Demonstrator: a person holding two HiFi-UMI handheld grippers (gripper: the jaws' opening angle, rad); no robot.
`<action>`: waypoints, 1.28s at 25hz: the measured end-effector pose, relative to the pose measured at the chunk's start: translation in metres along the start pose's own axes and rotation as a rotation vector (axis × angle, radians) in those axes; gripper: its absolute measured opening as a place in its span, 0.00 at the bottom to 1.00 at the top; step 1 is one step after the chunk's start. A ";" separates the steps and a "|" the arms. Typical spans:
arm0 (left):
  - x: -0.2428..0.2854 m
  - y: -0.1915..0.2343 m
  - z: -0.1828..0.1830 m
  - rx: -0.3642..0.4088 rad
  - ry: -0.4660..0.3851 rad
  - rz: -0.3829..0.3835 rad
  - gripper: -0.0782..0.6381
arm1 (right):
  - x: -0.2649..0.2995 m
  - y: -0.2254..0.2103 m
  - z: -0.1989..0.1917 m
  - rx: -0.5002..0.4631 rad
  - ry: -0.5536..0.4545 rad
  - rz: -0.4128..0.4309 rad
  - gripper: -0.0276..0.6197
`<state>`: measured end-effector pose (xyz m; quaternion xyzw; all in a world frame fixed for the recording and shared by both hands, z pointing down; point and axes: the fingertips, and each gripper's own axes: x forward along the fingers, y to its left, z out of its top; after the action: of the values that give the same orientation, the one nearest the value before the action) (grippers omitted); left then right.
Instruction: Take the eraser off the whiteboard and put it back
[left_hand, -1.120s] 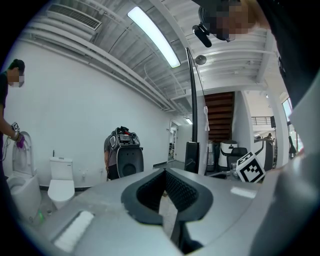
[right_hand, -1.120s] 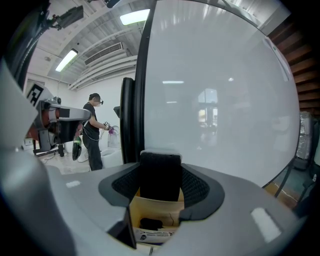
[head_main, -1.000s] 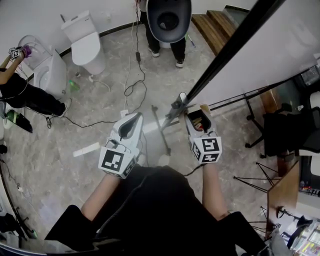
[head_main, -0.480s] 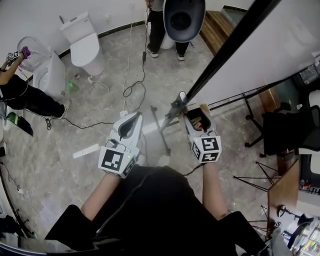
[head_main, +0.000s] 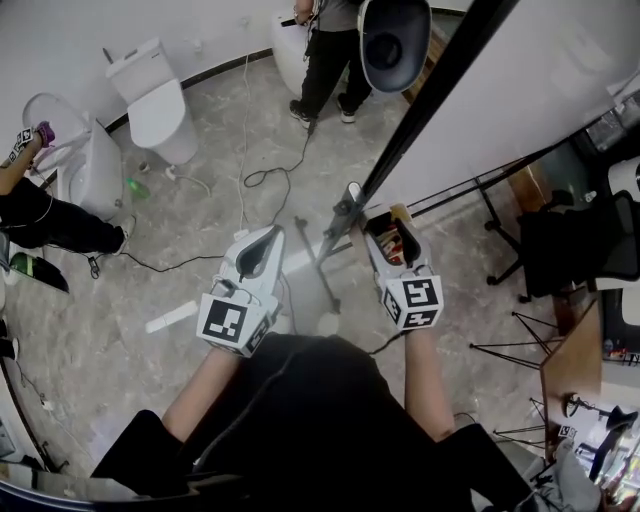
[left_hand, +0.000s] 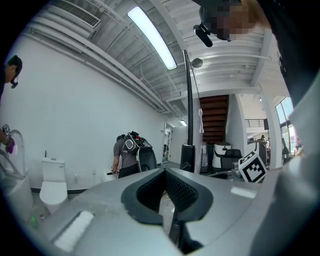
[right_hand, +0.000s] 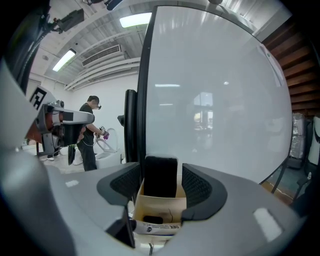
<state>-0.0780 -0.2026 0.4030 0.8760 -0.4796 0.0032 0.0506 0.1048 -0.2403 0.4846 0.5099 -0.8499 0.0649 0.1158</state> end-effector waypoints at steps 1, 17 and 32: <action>0.002 -0.002 0.000 0.005 0.002 -0.015 0.12 | -0.004 0.000 0.002 0.002 -0.010 -0.007 0.47; 0.021 -0.043 0.007 0.048 0.004 -0.245 0.12 | -0.100 -0.017 0.047 0.108 -0.224 -0.253 0.14; 0.019 -0.072 0.003 0.049 0.010 -0.392 0.12 | -0.179 0.005 0.074 0.105 -0.315 -0.396 0.06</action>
<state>-0.0076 -0.1806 0.3949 0.9536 -0.2995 0.0095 0.0311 0.1718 -0.1025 0.3665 0.6755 -0.7366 0.0050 -0.0341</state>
